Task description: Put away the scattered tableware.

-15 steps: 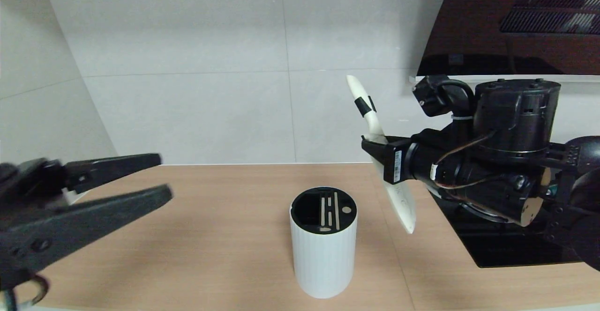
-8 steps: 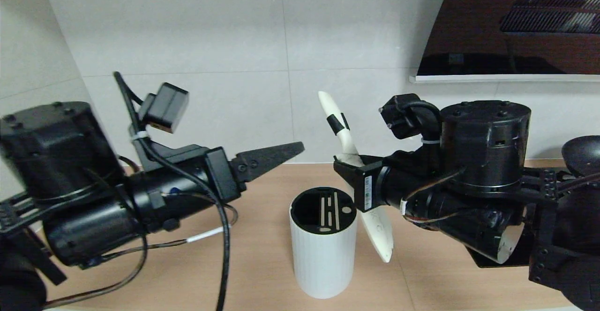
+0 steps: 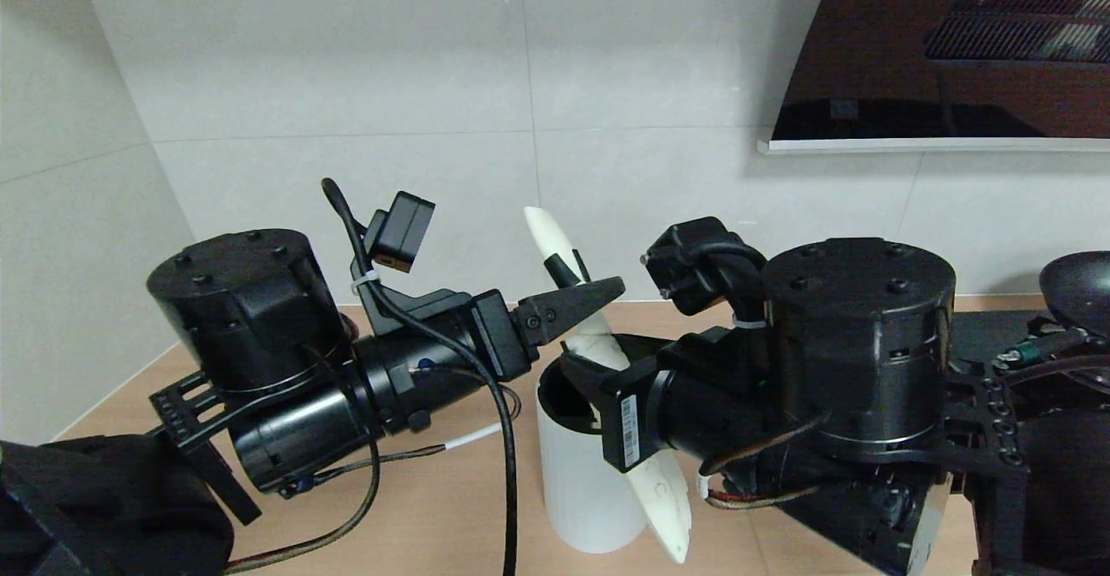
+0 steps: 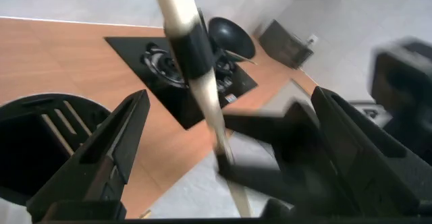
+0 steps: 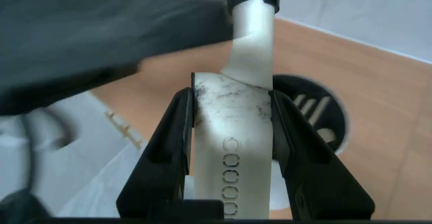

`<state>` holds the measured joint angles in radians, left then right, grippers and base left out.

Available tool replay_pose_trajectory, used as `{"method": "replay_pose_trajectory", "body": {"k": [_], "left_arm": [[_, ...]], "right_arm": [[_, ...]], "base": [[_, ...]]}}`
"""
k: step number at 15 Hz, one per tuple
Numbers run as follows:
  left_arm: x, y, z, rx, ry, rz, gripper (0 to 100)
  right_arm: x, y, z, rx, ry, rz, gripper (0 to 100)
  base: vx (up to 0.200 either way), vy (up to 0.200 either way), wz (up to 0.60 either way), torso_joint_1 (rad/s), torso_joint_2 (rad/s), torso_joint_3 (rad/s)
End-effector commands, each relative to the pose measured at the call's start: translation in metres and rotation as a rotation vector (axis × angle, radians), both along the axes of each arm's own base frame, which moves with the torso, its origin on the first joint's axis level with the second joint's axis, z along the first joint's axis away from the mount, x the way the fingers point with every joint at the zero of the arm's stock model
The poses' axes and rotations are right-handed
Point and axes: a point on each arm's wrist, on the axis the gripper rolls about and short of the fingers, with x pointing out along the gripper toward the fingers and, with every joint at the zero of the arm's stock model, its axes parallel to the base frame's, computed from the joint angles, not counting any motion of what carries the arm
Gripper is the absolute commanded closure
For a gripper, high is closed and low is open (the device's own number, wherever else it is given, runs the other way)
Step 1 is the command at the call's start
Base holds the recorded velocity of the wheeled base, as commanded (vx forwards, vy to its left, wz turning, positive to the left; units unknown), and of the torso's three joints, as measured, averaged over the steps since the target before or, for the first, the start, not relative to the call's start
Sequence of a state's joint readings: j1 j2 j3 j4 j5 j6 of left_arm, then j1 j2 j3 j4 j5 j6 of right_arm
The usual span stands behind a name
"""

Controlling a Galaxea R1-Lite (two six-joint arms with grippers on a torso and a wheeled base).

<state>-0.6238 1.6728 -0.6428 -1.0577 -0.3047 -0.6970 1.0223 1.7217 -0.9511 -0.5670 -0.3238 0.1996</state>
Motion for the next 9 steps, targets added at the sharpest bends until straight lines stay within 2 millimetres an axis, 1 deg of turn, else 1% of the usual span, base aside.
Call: {"method": "replay_pose_trajectory", "body": {"k": [1,4,8,9], "left_arm": [[0.003,-0.002,0.001,-0.006,-0.009,0.019,0],[0.004,-0.001,0.003,-0.017,-0.020,0.028,0],[0.005,-0.001,0.001,-0.014,-0.019,0.030,0],[0.005,-0.002,-0.001,-0.009,-0.015,0.028,100]], "right_arm": [[-0.004,0.003,-0.005,-0.016,0.008,0.014,100],[-0.012,0.006,-0.008,-0.024,0.012,0.038,100],[-0.014,0.007,-0.009,-0.028,0.014,0.047,100],[-0.014,0.007,-0.009,-0.030,0.015,0.047,100]], "base": [[0.000,0.000,0.00,0.000,0.00,0.000],[0.000,0.000,0.00,0.000,0.00,0.000],[0.000,0.000,0.00,0.000,0.00,0.000],[0.000,0.000,0.00,0.000,0.00,0.000]]}}
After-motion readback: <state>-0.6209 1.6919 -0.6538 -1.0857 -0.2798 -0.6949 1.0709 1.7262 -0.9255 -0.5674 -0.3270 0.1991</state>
